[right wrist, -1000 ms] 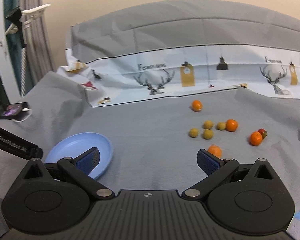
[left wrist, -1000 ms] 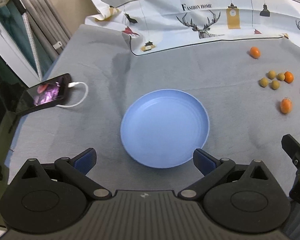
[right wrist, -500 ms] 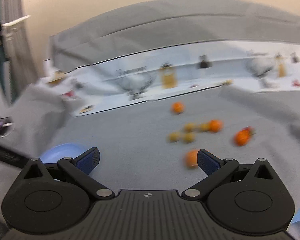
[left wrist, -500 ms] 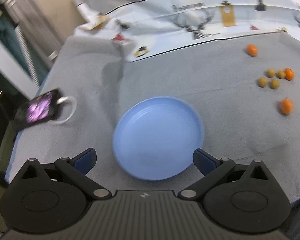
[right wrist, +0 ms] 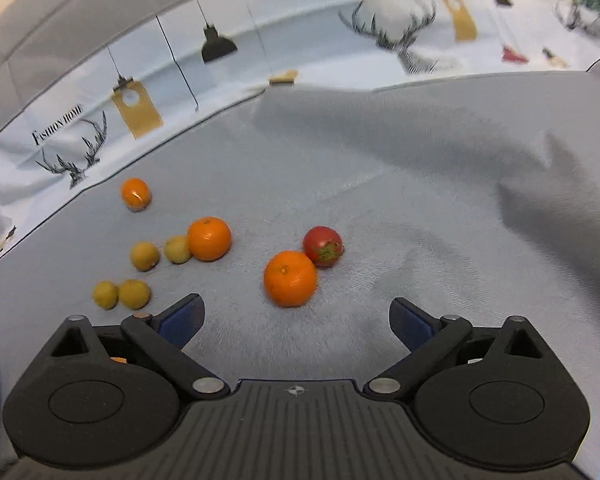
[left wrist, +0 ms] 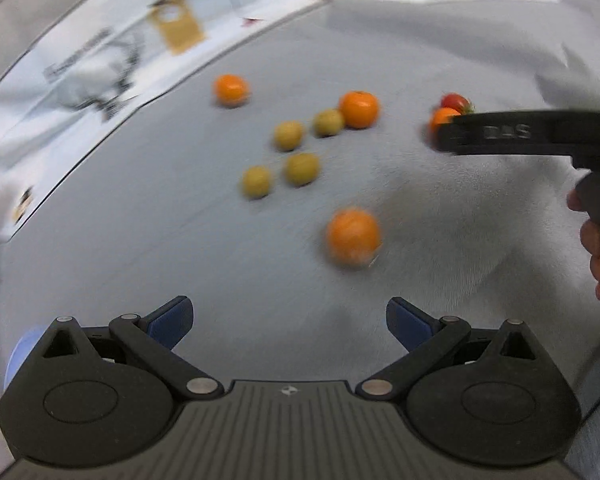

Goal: Organize fruits
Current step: 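Grasp a mandarin with the left tool while the right tool grasps another mandarin, then carry both mandarins to the blue plate and open both tools over it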

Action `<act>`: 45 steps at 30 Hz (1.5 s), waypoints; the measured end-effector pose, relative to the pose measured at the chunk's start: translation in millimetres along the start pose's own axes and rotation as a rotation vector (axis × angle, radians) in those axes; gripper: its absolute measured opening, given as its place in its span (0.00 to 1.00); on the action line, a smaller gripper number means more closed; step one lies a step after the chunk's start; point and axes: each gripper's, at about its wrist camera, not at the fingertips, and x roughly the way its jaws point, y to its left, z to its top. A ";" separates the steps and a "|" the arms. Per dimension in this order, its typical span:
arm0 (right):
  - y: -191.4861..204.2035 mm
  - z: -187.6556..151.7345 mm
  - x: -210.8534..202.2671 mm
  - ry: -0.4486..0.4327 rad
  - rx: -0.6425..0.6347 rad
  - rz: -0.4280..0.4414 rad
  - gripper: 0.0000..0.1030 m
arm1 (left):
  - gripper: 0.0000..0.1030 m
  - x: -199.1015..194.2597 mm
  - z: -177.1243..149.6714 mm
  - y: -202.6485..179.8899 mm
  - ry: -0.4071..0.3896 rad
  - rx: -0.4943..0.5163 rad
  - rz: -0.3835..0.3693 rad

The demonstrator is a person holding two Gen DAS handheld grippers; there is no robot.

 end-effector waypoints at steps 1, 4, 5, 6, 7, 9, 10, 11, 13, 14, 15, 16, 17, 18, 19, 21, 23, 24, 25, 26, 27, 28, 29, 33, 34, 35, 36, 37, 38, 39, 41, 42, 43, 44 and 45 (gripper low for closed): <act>1.5 0.9 6.8 0.008 -0.011 -0.002 0.96 | 1.00 9.2 4.8 -5.0 0.008 0.011 0.000; 9.8 3.3 28.4 0.027 -0.054 -0.008 0.91 | 0.96 27.1 15.5 -10.7 0.011 0.013 -0.021; 10.8 4.6 35.4 0.037 -0.061 -0.009 0.80 | 0.91 31.5 18.7 -10.5 0.004 0.006 -0.033; 11.3 5.7 43.3 0.052 -0.066 -0.015 0.70 | 0.71 34.2 20.6 -10.0 0.001 -0.006 -0.051; 12.2 5.6 47.6 0.054 -0.075 -0.035 0.47 | 0.41 37.9 23.6 -7.9 0.008 -0.015 -0.079; 18.5 4.8 49.0 0.024 -0.144 -0.106 0.35 | 0.36 41.6 27.4 -3.1 0.024 -0.056 -0.119; 17.4 3.9 46.8 0.022 -0.138 -0.107 0.35 | 0.35 40.1 26.7 -1.0 0.009 -0.067 -0.129; 14.6 2.5 43.3 0.025 -0.113 -0.099 0.35 | 0.35 38.4 26.1 0.8 0.002 -0.065 -0.132; 9.0 -2.2 30.5 0.022 -0.068 -0.085 0.35 | 0.34 32.8 25.2 4.1 0.002 -0.061 -0.129; 7.8 -4.5 22.6 0.016 -0.052 -0.080 0.35 | 0.33 26.4 23.1 6.2 -0.002 -0.061 -0.129; 6.0 -7.2 12.5 0.009 -0.034 -0.074 0.35 | 0.28 20.9 22.1 7.4 -0.007 -0.061 -0.127; 5.6 -9.9 2.2 0.001 -0.020 -0.067 0.35 | 0.11 14.5 19.8 10.3 -0.012 -0.062 -0.125; 6.2 -12.5 -7.8 -0.006 -0.015 -0.061 0.35 | 0.05 6.0 17.2 13.6 -0.003 -0.062 -0.125; 8.2 -15.4 -17.7 -0.014 -0.016 -0.056 0.35 | 0.05 -1.6 14.4 18.3 0.002 -0.071 -0.125; 11.9 -18.6 -27.7 -0.019 -0.021 -0.048 0.35 | 0.05 -10.4 9.1 25.6 -0.010 -0.088 -0.130; 23.0 -26.1 -45.8 -0.027 -0.039 -0.023 0.35 | 0.05 -24.5 -2.0 37.5 -0.038 -0.104 -0.111; 35.3 -33.0 -57.0 -0.026 -0.065 -0.006 0.35 | 0.05 -32.5 -12.3 47.6 -0.034 -0.117 -0.115; 40.8 -36.6 -60.9 -0.023 -0.076 -0.001 0.35 | 0.06 -33.4 -16.9 52.9 -0.030 -0.124 -0.130; 44.6 -39.7 -63.0 -0.018 -0.079 -0.004 0.35 | 0.08 -33.6 -20.9 58.3 -0.030 -0.131 -0.147; 45.5 -41.7 -63.9 -0.014 -0.078 -0.011 0.35 | 0.11 -33.4 -24.4 63.2 -0.035 -0.140 -0.162; 46.0 -44.4 -64.6 -0.009 -0.073 -0.021 0.35 | 0.25 -31.1 -26.3 66.6 -0.033 -0.146 -0.174; 45.1 -46.0 -64.5 -0.003 -0.062 -0.029 0.35 | 0.45 -27.6 -25.5 67.4 -0.031 -0.151 -0.179; 43.5 -47.8 -64.3 0.000 -0.047 -0.034 0.35 | 0.54 -25.1 -24.2 65.3 -0.034 -0.154 -0.182; 33.3 -50.7 -62.2 0.008 -0.002 -0.059 0.35 | 0.75 -7.3 -3.2 40.1 -0.049 -0.111 -0.202; 29.8 -50.3 -60.9 0.010 0.005 -0.064 0.35 | 0.77 -1.5 3.4 32.5 -0.046 -0.098 -0.208; 26.1 -49.0 -58.6 0.014 0.010 -0.070 0.35 | 0.78 6.8 11.3 23.1 -0.041 -0.081 -0.209; 22.8 -48.5 -56.3 0.018 0.016 -0.077 0.35 | 0.77 14.0 16.4 16.1 -0.033 -0.066 -0.202; 18.8 -47.4 -53.6 0.023 0.023 -0.081 0.35 | 0.72 23.2 22.6 8.5 -0.017 -0.048 -0.195; 15.3 -46.6 -51.1 0.028 0.027 -0.082 0.35 | 0.61 32.7 24.8 2.7 0.006 -0.029 -0.191; 11.8 -46.0 -48.1 0.035 0.031 -0.082 0.35 | 0.39 41.0 26.0 -1.7 0.040 -0.006 -0.179; 7.5 -45.9 -44.1 0.046 0.038 -0.084 0.35 | 0.38 44.5 22.9 -1.4 0.038 -0.004 -0.178; 6.5 -46.1 -42.9 0.049 0.040 -0.080 0.35 | 0.38 39.3 19.2 1.9 0.022 -0.005 -0.174; 6.9 -46.3 -42.7 0.050 0.038 -0.076 0.35 | 0.38 31.7 14.2 8.0 0.011 -0.015 -0.164; 9.5 -46.2 -43.7 0.048 0.032 -0.071 0.35 | 0.38 24.2 9.6 15.0 0.002 -0.031 -0.168; 13.5 -45.2 -45.6 0.044 0.019 -0.061 0.35 | 0.38 12.3 3.2 26.5 -0.006 -0.056 -0.175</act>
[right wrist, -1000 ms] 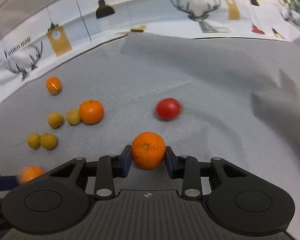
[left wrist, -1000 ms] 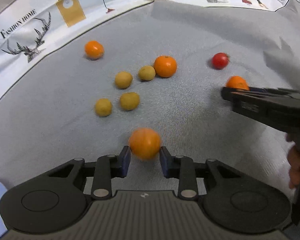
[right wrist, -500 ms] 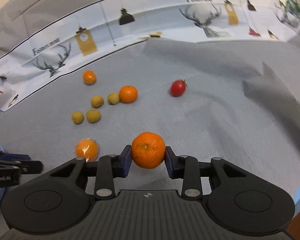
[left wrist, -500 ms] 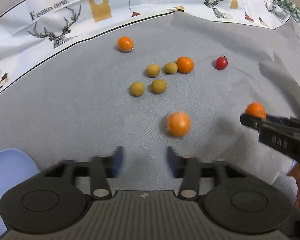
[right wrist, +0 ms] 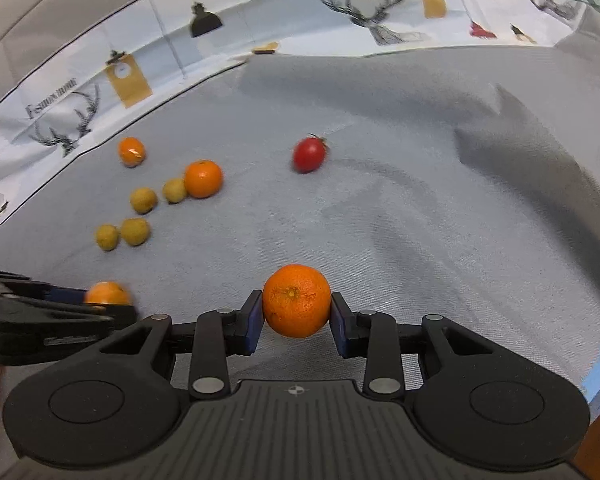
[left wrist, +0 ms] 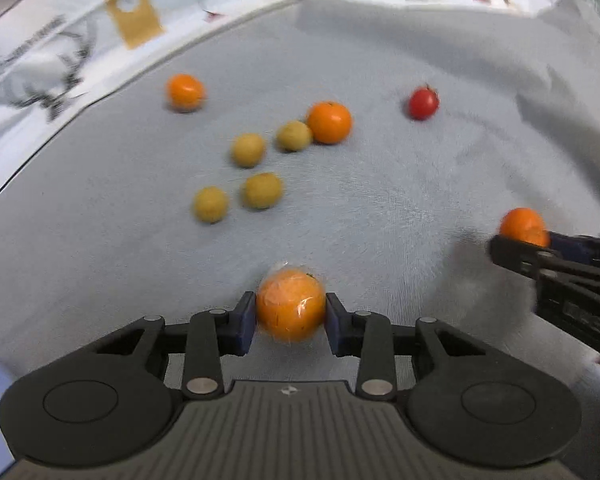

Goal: Organize fruits
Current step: 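Carry both mandarins to the blue plate and open both tools over it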

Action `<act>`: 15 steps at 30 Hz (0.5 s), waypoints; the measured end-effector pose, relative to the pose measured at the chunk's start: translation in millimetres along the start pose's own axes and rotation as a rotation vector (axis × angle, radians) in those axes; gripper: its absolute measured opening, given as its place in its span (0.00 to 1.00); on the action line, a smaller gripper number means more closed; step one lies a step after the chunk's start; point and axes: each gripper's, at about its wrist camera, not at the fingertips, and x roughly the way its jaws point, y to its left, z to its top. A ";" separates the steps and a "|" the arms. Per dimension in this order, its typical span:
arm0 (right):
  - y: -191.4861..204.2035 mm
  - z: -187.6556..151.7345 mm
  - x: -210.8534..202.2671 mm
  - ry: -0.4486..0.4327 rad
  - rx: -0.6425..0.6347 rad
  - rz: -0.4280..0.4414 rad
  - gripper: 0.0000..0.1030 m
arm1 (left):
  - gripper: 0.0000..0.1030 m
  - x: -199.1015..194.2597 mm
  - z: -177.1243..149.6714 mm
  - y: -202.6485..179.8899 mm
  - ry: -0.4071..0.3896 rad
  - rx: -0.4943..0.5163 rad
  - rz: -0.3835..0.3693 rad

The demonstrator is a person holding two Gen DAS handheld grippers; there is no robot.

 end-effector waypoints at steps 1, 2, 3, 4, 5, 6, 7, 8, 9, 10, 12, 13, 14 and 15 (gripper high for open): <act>5.7 0.7 -3.2 -0.004 -0.016 0.014 0.35 | 0.38 -16.4 -7.8 12.4 -0.012 -0.028 0.012; 12.8 1.3 -7.6 -0.010 -0.033 0.034 0.35 | 0.38 -30.2 -11.6 21.6 -0.021 -0.045 0.031; 23.9 1.1 -13.8 -0.016 -0.058 0.066 0.35 | 0.38 -47.5 -20.2 35.8 -0.031 -0.063 0.063; 36.2 0.1 -19.9 -0.018 -0.086 0.097 0.35 | 0.38 -62.7 -28.0 50.4 -0.033 -0.084 0.100; 49.3 -1.3 -25.9 -0.017 -0.115 0.131 0.35 | 0.38 -76.8 -36.5 66.8 -0.030 -0.109 0.137; 68.3 -4.4 -33.2 -0.016 -0.152 0.180 0.35 | 0.38 -90.5 -45.3 84.8 -0.022 -0.137 0.172; 85.3 -7.5 -39.3 -0.013 -0.186 0.222 0.35 | 0.38 -102.2 -54.6 102.7 -0.015 -0.167 0.201; 105.2 -11.6 -45.9 -0.011 -0.226 0.270 0.35 | 0.38 -113.2 -66.1 123.6 -0.005 -0.201 0.232; 126.3 -16.1 -51.9 -0.008 -0.269 0.320 0.35 | 0.38 -120.9 -74.5 137.6 0.001 -0.222 0.250; 147.3 -20.3 -57.1 -0.007 -0.313 0.365 0.35 | 0.38 -126.7 -83.0 151.5 0.005 -0.239 0.267; 188.8 -28.4 -65.2 -0.015 -0.401 0.437 0.35 | 0.38 -132.3 -101.3 179.7 0.016 -0.268 0.310; 208.5 -32.7 -68.1 -0.020 -0.448 0.462 0.35 | 0.38 -133.3 -107.4 190.3 0.031 -0.279 0.323; 227.1 -37.5 -69.0 -0.020 -0.493 0.478 0.35 | 0.38 -132.9 -115.1 201.3 0.045 -0.298 0.329; 241.0 -39.7 -69.7 -0.017 -0.522 0.490 0.35 | 0.38 -133.4 -119.9 209.7 0.048 -0.313 0.327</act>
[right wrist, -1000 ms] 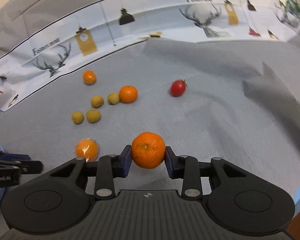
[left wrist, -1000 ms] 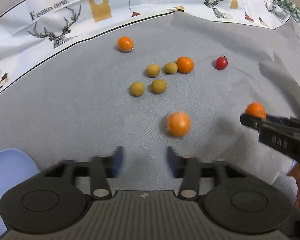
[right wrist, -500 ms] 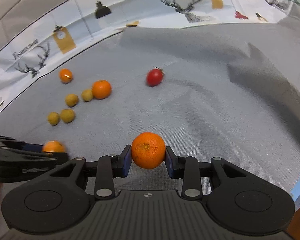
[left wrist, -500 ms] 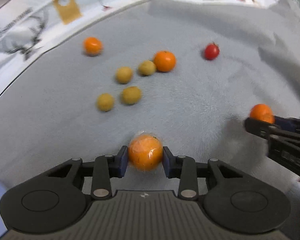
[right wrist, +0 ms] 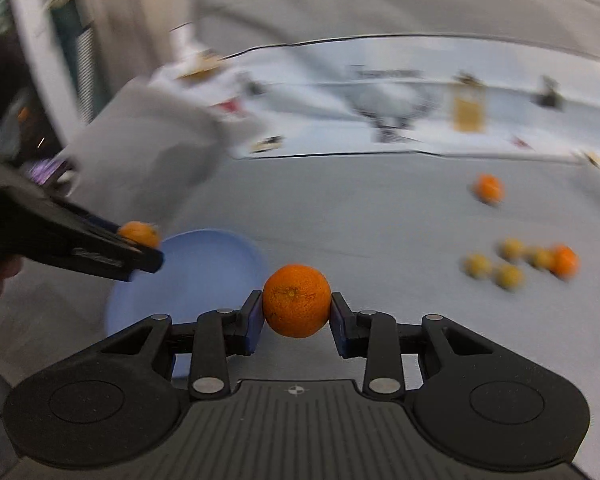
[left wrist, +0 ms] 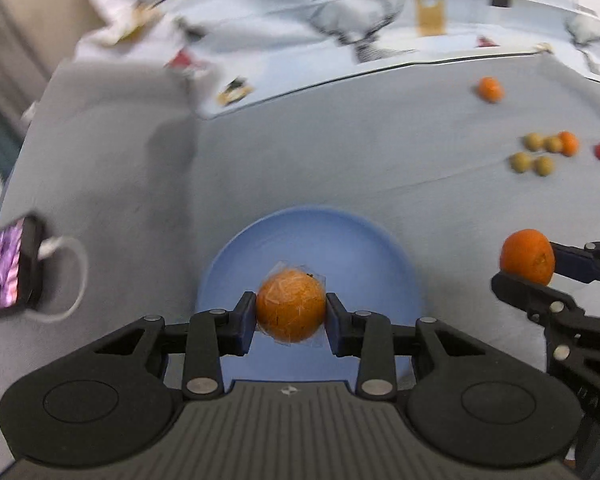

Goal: Organize fruits
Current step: 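Carry both mandarins to the blue plate and open both tools over it, then move both open tools back toward the remaining fruits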

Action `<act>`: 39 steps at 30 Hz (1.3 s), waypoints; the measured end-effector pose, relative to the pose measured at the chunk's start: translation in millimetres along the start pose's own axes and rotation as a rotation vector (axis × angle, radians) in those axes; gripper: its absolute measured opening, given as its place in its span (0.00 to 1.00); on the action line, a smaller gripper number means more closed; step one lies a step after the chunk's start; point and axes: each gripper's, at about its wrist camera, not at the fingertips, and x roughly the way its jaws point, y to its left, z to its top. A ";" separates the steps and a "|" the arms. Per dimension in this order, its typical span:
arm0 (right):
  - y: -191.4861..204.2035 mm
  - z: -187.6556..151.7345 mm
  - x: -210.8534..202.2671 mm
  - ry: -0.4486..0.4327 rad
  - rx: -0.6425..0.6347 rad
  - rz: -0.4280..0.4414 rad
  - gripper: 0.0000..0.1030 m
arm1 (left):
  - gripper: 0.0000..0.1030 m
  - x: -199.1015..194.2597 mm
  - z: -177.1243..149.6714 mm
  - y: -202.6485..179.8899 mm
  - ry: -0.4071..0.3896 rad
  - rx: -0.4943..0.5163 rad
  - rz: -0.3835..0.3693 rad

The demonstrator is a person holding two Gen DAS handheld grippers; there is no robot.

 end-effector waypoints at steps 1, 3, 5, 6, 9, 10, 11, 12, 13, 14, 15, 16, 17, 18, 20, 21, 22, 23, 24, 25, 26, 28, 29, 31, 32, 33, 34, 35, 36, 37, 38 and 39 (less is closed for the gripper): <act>10.0 3.3 6.5 0.007 -0.020 0.014 0.35 | 0.38 3.5 -2.3 6.5 0.006 -0.009 -0.001; 26.0 8.3 19.9 0.030 -0.050 0.034 0.35 | 0.38 9.5 -6.8 17.7 0.011 -0.023 -0.005; 34.4 10.9 31.0 0.052 -0.074 0.042 0.35 | 0.38 16.0 -11.4 24.9 0.015 -0.032 -0.002; 39.2 11.6 38.5 0.069 -0.085 0.040 0.35 | 0.38 19.4 -14.0 27.7 0.019 -0.033 -0.002; 45.6 12.0 56.3 0.112 -0.107 0.036 0.35 | 0.38 28.4 -20.6 31.2 0.041 -0.025 0.004; 49.7 11.1 62.4 0.123 -0.112 0.034 0.36 | 0.39 30.1 -22.2 32.0 0.048 -0.019 0.008; 51.7 10.5 67.5 0.135 -0.117 0.034 0.37 | 0.40 31.8 -23.4 32.3 0.053 -0.008 0.008; 53.9 9.2 72.0 0.149 -0.120 0.041 0.38 | 0.54 30.5 -24.2 32.0 0.052 0.012 0.002; 55.2 8.9 74.3 0.155 -0.118 0.043 0.49 | 0.72 27.8 -25.2 29.7 0.042 0.022 0.003; 57.2 9.2 73.5 0.150 -0.115 0.035 0.58 | 0.79 22.9 -26.4 29.0 0.015 0.032 0.040; 59.1 10.9 72.2 0.134 -0.114 0.013 0.62 | 0.91 15.1 -28.7 29.4 -0.026 0.045 0.078; 57.5 12.9 67.0 0.119 -0.120 -0.003 0.72 | 0.99 7.1 -30.9 29.8 -0.058 0.060 0.094; 54.5 13.8 59.7 0.107 -0.119 -0.008 0.81 | 1.00 -1.9 -33.4 30.7 -0.079 0.065 0.094; 49.3 14.5 49.1 0.097 -0.108 -0.012 0.84 | 1.00 -12.7 -37.1 31.9 -0.092 0.053 0.094; 39.4 12.5 26.6 0.082 -0.090 -0.024 0.88 | 1.00 -27.9 -44.3 30.6 -0.095 0.034 0.082; 34.9 9.4 13.1 0.077 -0.086 -0.031 0.89 | 1.00 -37.7 -50.4 27.1 -0.098 0.023 0.079; 31.3 5.7 1.3 0.077 -0.077 -0.040 0.91 | 1.00 -48.1 -57.8 24.7 -0.105 0.011 0.079; 28.3 1.4 -11.1 0.075 -0.061 -0.050 0.92 | 1.00 -58.5 -65.1 20.8 -0.112 0.003 0.075; 25.5 -3.9 -25.6 0.070 -0.036 -0.062 0.93 | 1.00 -69.8 -72.8 16.4 -0.119 -0.003 0.065; 23.7 -8.6 -37.5 0.064 -0.013 -0.071 0.95 | 1.00 -78.3 -76.5 12.1 -0.127 -0.006 0.051; 25.7 -14.3 -50.3 0.056 0.014 -0.082 0.95 | 1.00 -88.7 -83.7 5.8 -0.138 -0.007 0.036; 34.1 -25.8 -75.4 0.024 0.054 -0.108 0.97 | 1.00 -109.7 -97.6 -1.7 -0.164 -0.009 0.004; 39.3 -31.0 -85.9 0.010 0.063 -0.119 0.98 | 1.00 -119.2 -102.0 -7.4 -0.180 -0.006 -0.011; 50.5 -41.9 -105.2 -0.023 0.073 -0.140 0.99 | 1.00 -133.3 -111.0 -12.7 -0.202 -0.008 -0.023; 54.8 -46.5 -113.7 -0.037 0.069 -0.144 0.99 | 1.00 -142.0 -117.5 -16.4 -0.212 -0.009 -0.034; 59.1 -50.2 -120.8 -0.045 0.057 -0.146 0.99 | 1.00 -147.0 -121.8 -18.6 -0.217 -0.008 -0.040; 62.5 -53.3 -126.5 -0.049 0.046 -0.149 0.99 | 1.00 -152.5 -126.3 -20.4 -0.224 -0.008 -0.045; 65.0 -55.5 -131.6 -0.056 0.039 -0.157 0.99 | 1.00 -158.9 -131.9 -22.7 -0.235 -0.010 -0.047; 66.8 -57.6 -138.0 -0.068 0.038 -0.167 0.99 | 1.00 -164.0 -137.1 -24.6 -0.245 -0.013 -0.050; 67.6 -59.5 -144.6 -0.079 0.042 -0.175 0.99 | 1.00 -169.1 -142.6 -26.2 -0.256 -0.016 -0.054; 67.6 -61.3 -150.4 -0.086 0.048 -0.179 0.99 | 1.00 -172.1 -146.0 -26.6 -0.264 -0.018 -0.059; 68.3 -63.3 -156.8 -0.095 0.058 -0.183 0.99 | 1.00 -176.2 -150.5 -27.8 -0.271 -0.019 -0.063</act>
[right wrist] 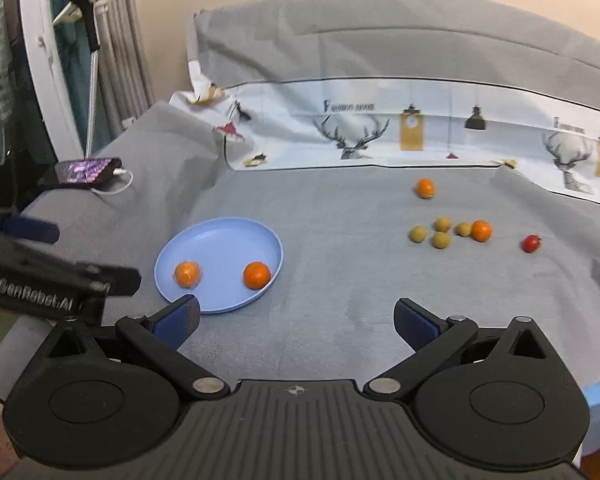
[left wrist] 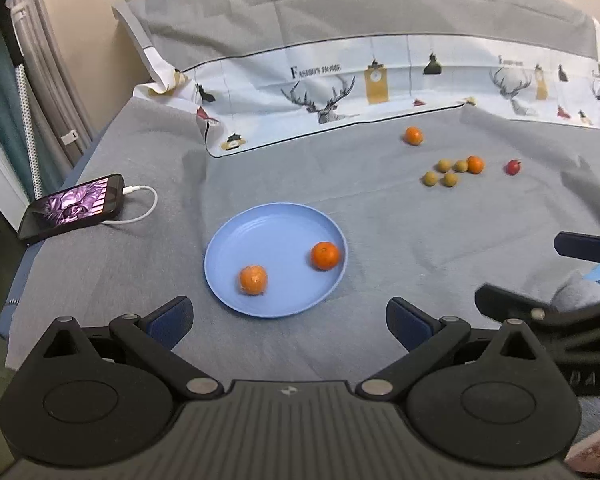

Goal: Organize fruits
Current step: 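Move both open tools back toward the remaining fruits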

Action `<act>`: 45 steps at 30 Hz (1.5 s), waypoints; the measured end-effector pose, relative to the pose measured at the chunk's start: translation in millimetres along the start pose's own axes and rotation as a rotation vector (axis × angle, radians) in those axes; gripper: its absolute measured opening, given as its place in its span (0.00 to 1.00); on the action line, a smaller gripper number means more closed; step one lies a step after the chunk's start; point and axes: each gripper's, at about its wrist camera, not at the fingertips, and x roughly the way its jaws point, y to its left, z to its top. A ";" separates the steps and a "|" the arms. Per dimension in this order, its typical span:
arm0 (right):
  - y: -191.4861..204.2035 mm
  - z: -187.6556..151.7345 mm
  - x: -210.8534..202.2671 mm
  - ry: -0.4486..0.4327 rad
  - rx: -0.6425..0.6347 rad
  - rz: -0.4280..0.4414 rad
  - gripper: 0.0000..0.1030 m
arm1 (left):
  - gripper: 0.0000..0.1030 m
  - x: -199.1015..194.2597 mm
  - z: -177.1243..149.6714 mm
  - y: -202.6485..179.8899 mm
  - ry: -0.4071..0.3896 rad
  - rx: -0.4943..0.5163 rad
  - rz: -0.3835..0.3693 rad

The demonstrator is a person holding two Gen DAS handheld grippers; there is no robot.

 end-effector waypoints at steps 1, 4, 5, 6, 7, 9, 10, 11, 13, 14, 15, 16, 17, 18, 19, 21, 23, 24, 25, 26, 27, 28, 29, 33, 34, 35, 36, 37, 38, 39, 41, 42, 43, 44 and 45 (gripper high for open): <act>0.0 -0.8 -4.5 -0.005 0.006 -0.003 0.99 | 1.00 -6.0 -3.9 -1.9 -0.009 -0.001 0.001; 3.2 -5.3 -17.4 -0.022 0.004 -0.008 0.99 | 1.00 -15.6 -9.0 0.7 -0.029 -0.001 -0.002; 5.0 -6.5 -21.1 -0.028 -0.003 -0.007 0.99 | 1.00 -16.8 -9.3 2.9 -0.033 -0.006 -0.004; 7.0 -7.1 -23.5 -0.033 -0.010 -0.008 0.99 | 1.00 -19.5 -10.1 4.4 -0.037 -0.013 -0.006; 8.8 -7.6 -26.1 -0.039 -0.015 -0.008 0.99 | 1.00 -21.1 -10.3 7.2 -0.042 -0.016 -0.008; 11.8 -8.2 -30.1 -0.046 -0.022 -0.008 0.99 | 1.00 -25.3 -10.2 9.8 -0.053 -0.025 -0.006; 12.2 -8.2 -31.1 -0.048 -0.025 -0.007 0.99 | 1.00 -26.2 -9.7 10.3 -0.058 -0.026 -0.004; 12.5 -8.7 -31.7 -0.048 -0.025 -0.004 0.99 | 1.00 -26.9 -8.8 9.9 -0.061 -0.026 -0.002; 10.4 -8.8 -29.6 -0.045 -0.022 -0.001 0.99 | 1.00 -24.7 -5.9 8.1 -0.055 -0.021 -0.002; 8.3 -9.0 -28.5 -0.044 -0.018 0.000 0.99 | 1.00 -22.7 -4.7 6.9 -0.049 -0.017 -0.004; 5.5 -9.4 -26.7 -0.042 -0.009 0.000 0.99 | 1.00 -19.5 -2.6 5.0 -0.040 -0.015 -0.006; 1.9 -9.9 -24.3 -0.039 0.002 0.000 0.99 | 1.00 -16.1 -0.1 2.6 -0.030 -0.013 -0.008; -2.8 -10.2 -21.2 -0.033 0.017 -0.002 0.99 | 1.00 -12.1 2.6 0.2 -0.019 -0.010 -0.013; -7.6 -11.1 -18.5 -0.028 0.032 -0.005 0.99 | 1.00 -8.0 6.2 -2.8 -0.009 -0.008 -0.022; -12.9 -12.0 -16.4 -0.026 0.045 -0.009 0.99 | 1.00 -4.3 9.5 -4.8 -0.003 -0.007 -0.031; -24.3 -13.5 -11.6 -0.031 0.068 -0.031 0.99 | 1.00 6.2 19.2 -12.6 0.014 -0.008 -0.058; -39.6 -14.9 -6.7 -0.038 0.092 -0.071 0.99 | 1.00 18.1 30.5 -22.6 0.027 -0.004 -0.081; -48.4 -16.1 -4.0 -0.039 0.106 -0.091 0.99 | 1.00 25.5 37.6 -29.2 0.030 0.002 -0.095; -56.8 -16.7 -1.4 -0.040 0.122 -0.110 0.99 | 1.00 33.8 44.9 -36.8 0.032 0.012 -0.109; -67.5 -16.9 1.7 -0.041 0.142 -0.131 0.99 | 1.00 42.3 52.7 -45.4 0.034 0.025 -0.119; -80.4 -17.3 5.9 -0.041 0.166 -0.158 0.99 | 1.00 51.7 59.5 -53.3 0.038 0.039 -0.123; -91.9 -17.1 10.2 -0.042 0.185 -0.184 0.99 | 1.00 64.8 68.5 -63.9 0.044 0.059 -0.124; -103.4 -17.1 15.2 -0.043 0.200 -0.210 0.99 | 1.00 78.8 76.6 -74.5 0.054 0.081 -0.117; -156.8 -19.4 49.4 -0.013 0.273 -0.313 0.99 | 1.00 139.2 109.5 -112.0 0.093 0.146 -0.137; -169.4 -19.3 59.8 -0.004 0.295 -0.331 0.99 | 1.00 157.6 118.2 -121.9 0.094 0.166 -0.153; -181.9 -18.5 71.3 0.004 0.311 -0.343 0.99 | 1.00 172.7 123.8 -128.1 0.093 0.178 -0.167; -194.0 -16.9 85.5 0.014 0.320 -0.355 0.99 | 1.00 193.2 132.1 -137.3 0.098 0.193 -0.186; -203.4 -15.9 97.5 0.019 0.323 -0.370 0.99 | 1.00 211.3 138.1 -145.0 0.106 0.206 -0.198; -213.9 -14.0 112.5 0.025 0.324 -0.383 0.99 | 1.00 235.5 144.8 -154.9 0.120 0.226 -0.213; -223.7 -10.9 127.4 0.035 0.322 -0.387 0.99 | 1.00 253.8 149.3 -162.6 0.132 0.245 -0.217; -238.8 -4.6 157.4 0.050 0.316 -0.393 0.99 | 1.00 289.7 155.4 -177.8 0.152 0.279 -0.202; -244.9 -1.5 173.8 0.060 0.304 -0.389 0.99 | 1.00 307.0 157.7 -184.4 0.164 0.297 -0.205; -251.1 1.7 187.8 0.066 0.290 -0.390 0.99 | 1.00 320.9 158.9 -189.2 0.177 0.312 -0.211; -255.8 5.0 201.5 0.071 0.273 -0.391 0.99 | 1.00 337.8 160.1 -194.0 0.194 0.326 -0.218; -260.7 8.6 216.0 0.076 0.255 -0.386 0.99 | 1.00 348.1 160.6 -196.8 0.203 0.335 -0.224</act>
